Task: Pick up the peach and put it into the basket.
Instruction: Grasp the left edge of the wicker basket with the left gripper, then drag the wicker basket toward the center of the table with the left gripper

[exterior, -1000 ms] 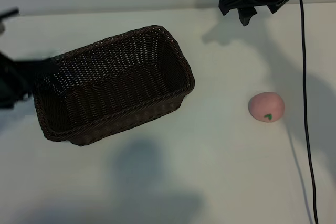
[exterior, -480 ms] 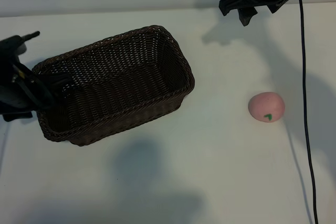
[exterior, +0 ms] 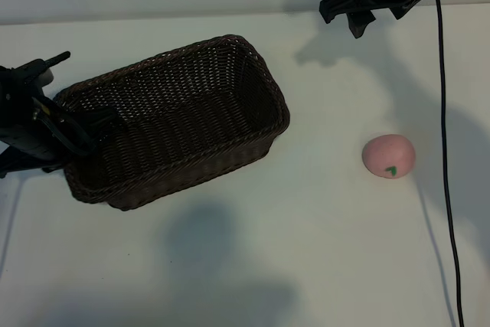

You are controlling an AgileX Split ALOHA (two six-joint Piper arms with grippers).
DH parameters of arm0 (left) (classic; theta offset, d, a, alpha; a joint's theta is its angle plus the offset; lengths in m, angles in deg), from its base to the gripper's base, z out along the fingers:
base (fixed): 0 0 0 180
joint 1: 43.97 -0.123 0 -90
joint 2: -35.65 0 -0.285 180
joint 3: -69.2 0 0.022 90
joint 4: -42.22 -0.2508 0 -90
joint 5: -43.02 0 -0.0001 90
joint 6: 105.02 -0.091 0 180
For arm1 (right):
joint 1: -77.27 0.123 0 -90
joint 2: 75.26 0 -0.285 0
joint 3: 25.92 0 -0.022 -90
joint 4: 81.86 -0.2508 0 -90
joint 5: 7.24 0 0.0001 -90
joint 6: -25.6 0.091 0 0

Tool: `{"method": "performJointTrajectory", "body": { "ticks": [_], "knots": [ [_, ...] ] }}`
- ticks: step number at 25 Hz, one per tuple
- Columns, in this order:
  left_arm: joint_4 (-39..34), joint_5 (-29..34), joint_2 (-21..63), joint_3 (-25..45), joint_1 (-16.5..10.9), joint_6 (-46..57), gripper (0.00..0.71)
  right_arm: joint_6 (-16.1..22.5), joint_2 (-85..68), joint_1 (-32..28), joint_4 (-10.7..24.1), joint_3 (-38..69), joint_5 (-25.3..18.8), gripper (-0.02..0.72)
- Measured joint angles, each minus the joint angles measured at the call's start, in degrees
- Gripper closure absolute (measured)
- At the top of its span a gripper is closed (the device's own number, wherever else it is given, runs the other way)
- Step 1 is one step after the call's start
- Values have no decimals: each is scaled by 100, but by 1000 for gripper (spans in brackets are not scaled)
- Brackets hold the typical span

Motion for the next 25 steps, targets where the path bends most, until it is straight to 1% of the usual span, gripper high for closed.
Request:
{"method": "performJointTrajectory", "body": {
  "ticks": [1, 8, 14, 18, 21, 25],
  "knots": [
    [38, -25, 0, 0, 0, -4, 606, 0, 0, 0, 0, 0, 0, 137],
    [391, -159, 17, -1, 0, -202, 610, -7, 0, 0, 0, 0, 0, 137],
    [1362, -267, 268, -1, -20, -1246, 613, -7, 0, 0, 0, 0, 0, 137],
    [1952, -6, 359, -130, -109, -2078, 613, -7, 0, 0, 0, 0, 0, 137],
    [2374, 118, 365, -337, -109, -2608, 613, -2, 0, 0, 0, 0, 0, 137],
    [2630, 406, 365, -680, -109, -3046, 614, -2, 0, 0, 0, 0, 0, 137]
  ]
}}
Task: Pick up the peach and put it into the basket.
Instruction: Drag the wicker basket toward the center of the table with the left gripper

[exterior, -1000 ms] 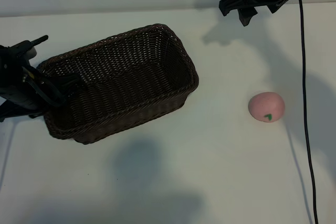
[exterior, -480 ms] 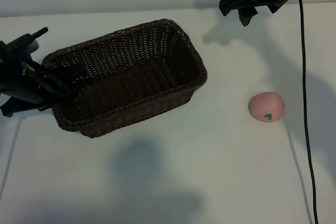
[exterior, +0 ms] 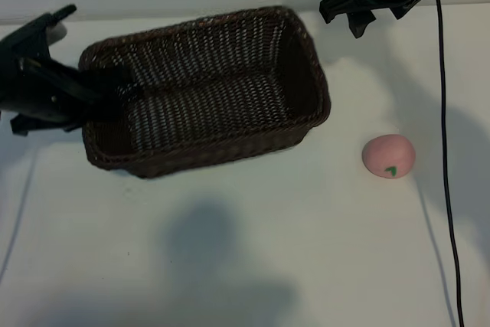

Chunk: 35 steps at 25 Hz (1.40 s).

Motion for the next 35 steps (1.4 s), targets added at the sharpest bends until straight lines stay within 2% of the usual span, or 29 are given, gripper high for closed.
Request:
{"method": "performJointTrajectory", "body": {
  "ticks": [4, 9, 14, 17, 23, 35],
  "knots": [
    [-14, 586, -219, -618, 0, -370, 614, -5, 0, 0, 0, 0, 0, 137],
    [-214, 1178, -954, -1536, 0, -468, 614, -5, 0, 0, 0, 0, 0, 137],
    [-260, 1315, -1530, -2176, 19, -538, 614, -5, 0, 0, 0, 0, 0, 137],
    [-260, 1329, -1828, -2444, 121, -536, 614, -5, 0, 0, 0, 0, 0, 137],
    [-152, 1318, -2327, -2665, 334, -552, 614, -5, 0, 0, 0, 0, 0, 137],
    [-50, 1059, -2619, -2697, 334, -590, 616, -5, 0, 0, 0, 0, 0, 137]
  ]
}}
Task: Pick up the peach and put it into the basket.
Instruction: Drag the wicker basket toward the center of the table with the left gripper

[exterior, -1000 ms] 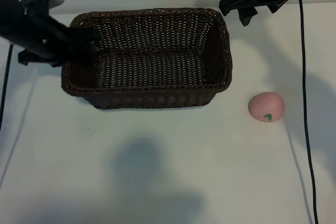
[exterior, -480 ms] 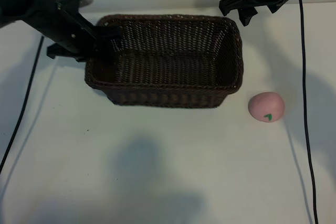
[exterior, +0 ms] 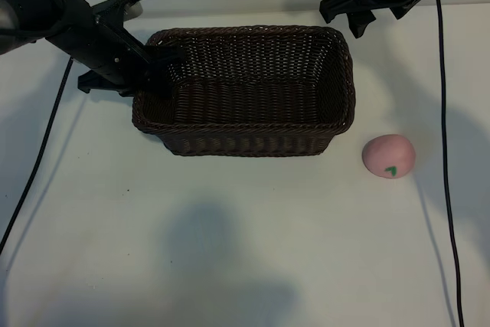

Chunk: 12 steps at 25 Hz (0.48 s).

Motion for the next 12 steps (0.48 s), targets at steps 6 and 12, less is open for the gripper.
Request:
{"method": "performJointTrajectory", "body": {
  "ticks": [6, 12],
  "knots": [
    [53, 96, -33, -6, 0, -5, 485, 0, 0, 0, 0, 0, 0, 137],
    [71, 254, 49, -6, 0, 1, 124, 6, 0, 0, 0, 0, 0, 137]
  ]
}}
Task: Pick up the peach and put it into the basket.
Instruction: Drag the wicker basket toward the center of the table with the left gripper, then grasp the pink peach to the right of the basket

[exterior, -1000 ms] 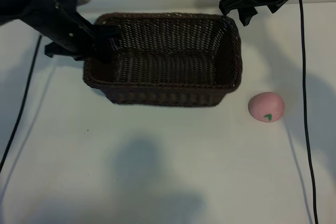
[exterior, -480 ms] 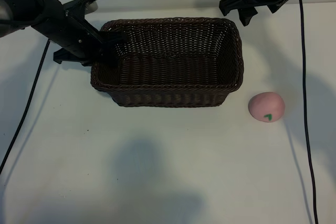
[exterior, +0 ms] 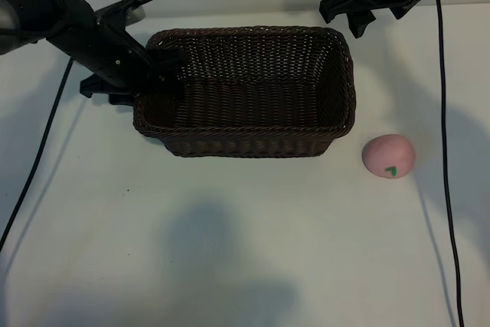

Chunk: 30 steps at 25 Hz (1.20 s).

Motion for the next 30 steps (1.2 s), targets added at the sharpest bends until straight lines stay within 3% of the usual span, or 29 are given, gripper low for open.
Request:
{"method": "performJointTrajectory", "body": {
  "ticks": [2, 5, 12, 17, 30],
  "knots": [
    [-12, 14, 168, 0, 0, 13, 61, 0, 0, 0, 0, 0, 0, 137],
    [-111, 45, 488, 0, 0, 105, 40, 0, 0, 0, 0, 0, 0, 137],
    [-819, 288, 1261, 0, 0, 551, 60, 0, 0, 0, -19, 0, 0, 137],
    [-931, 432, 1743, 0, 0, 644, 72, 0, 0, 0, -44, 0, 0, 137],
    [-880, 551, 1825, -5, 0, 652, 135, 260, 0, -92, -134, 0, 0, 137]
  ]
}}
